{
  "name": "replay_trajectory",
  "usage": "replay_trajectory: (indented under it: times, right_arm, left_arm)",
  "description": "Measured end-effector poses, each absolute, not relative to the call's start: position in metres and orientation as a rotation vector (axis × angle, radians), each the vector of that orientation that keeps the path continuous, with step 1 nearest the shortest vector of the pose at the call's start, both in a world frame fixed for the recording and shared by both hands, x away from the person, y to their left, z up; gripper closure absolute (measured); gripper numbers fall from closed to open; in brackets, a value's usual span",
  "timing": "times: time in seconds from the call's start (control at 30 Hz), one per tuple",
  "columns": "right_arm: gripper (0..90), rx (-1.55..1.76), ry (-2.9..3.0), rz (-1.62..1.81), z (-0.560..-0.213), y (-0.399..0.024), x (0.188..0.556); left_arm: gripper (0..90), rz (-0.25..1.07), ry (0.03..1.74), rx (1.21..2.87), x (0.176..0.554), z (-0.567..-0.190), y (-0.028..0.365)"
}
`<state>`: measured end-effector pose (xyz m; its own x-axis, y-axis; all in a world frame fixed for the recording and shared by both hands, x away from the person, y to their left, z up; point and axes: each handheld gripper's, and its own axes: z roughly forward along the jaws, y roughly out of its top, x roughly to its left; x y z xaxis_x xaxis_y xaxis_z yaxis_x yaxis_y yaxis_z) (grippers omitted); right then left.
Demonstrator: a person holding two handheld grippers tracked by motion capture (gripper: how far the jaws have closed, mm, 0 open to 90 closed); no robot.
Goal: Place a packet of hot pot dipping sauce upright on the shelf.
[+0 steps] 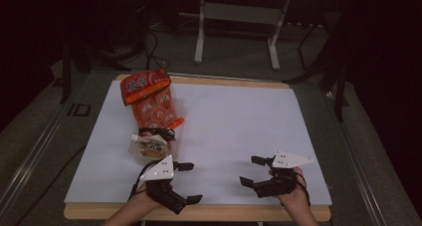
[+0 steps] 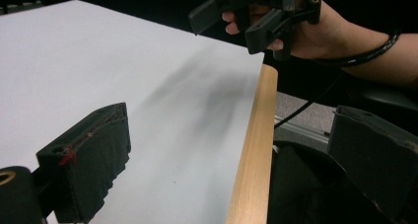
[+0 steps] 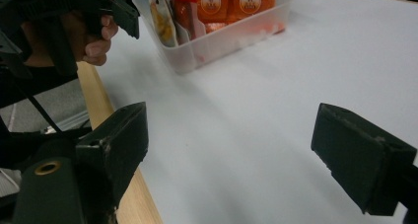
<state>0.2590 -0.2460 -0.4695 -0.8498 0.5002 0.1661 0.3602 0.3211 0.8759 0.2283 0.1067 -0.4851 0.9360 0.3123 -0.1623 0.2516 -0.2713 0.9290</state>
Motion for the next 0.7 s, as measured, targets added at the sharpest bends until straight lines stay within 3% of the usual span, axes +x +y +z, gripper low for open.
replay_trajectory:
  times: [0.7]
  right_arm:
    - [14.0,0.849,2.418,1.510,-0.487,-0.257,0.258]
  left_arm:
    - [3.2,0.088,0.419,1.909,0.226,-0.510,0.106]
